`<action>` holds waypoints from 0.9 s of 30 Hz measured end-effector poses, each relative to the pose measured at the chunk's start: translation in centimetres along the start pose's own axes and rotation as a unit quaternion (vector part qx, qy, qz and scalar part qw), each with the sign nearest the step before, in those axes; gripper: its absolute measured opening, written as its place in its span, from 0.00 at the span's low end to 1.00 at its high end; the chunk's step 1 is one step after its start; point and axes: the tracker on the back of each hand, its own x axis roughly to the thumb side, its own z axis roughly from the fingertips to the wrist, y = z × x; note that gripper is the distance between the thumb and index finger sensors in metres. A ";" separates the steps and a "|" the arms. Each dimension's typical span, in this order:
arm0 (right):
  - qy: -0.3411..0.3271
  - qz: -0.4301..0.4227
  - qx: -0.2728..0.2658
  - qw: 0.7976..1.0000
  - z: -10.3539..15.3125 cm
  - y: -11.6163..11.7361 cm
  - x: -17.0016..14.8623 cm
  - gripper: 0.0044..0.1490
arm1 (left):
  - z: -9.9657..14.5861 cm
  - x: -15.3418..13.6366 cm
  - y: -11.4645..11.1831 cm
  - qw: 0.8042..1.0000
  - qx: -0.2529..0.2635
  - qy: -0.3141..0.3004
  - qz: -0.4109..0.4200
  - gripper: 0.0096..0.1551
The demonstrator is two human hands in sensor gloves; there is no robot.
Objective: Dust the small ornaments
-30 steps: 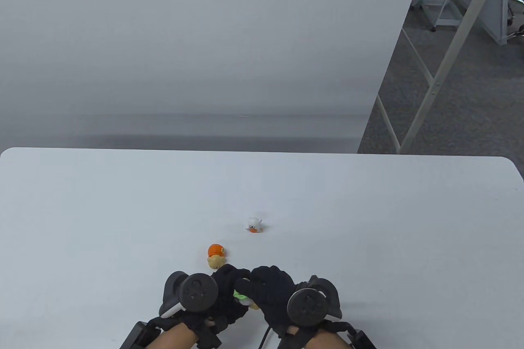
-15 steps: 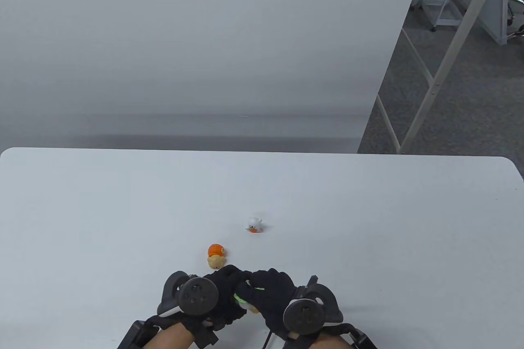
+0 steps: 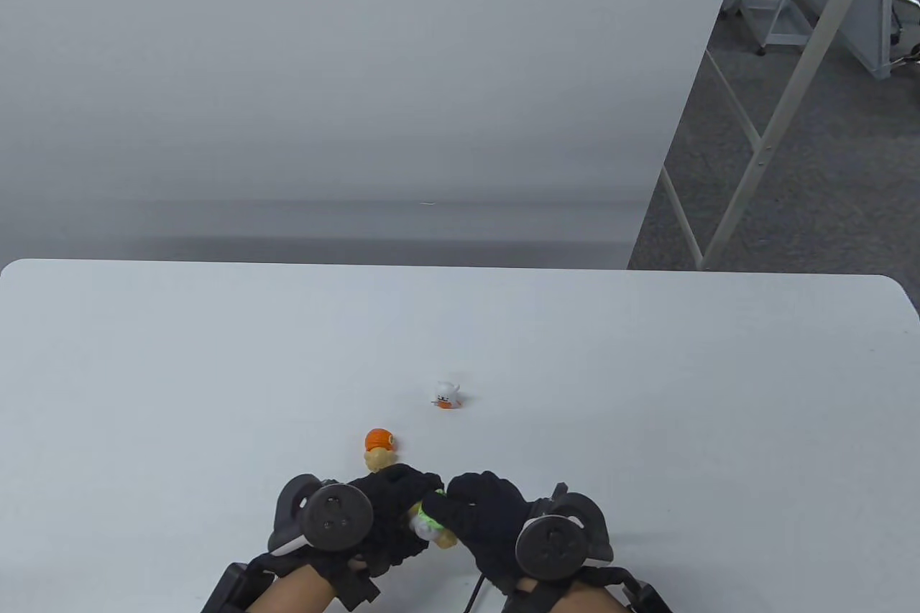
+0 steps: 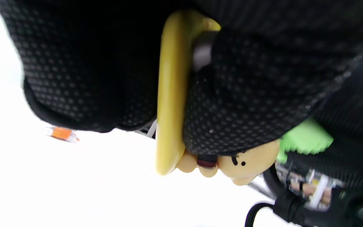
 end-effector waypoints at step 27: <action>0.054 -0.100 -0.041 0.993 1.3 -1.9 -2.4 0.26 | 0.4 -2.4 0.9 0.975 0.040 0.034 0.216 0.43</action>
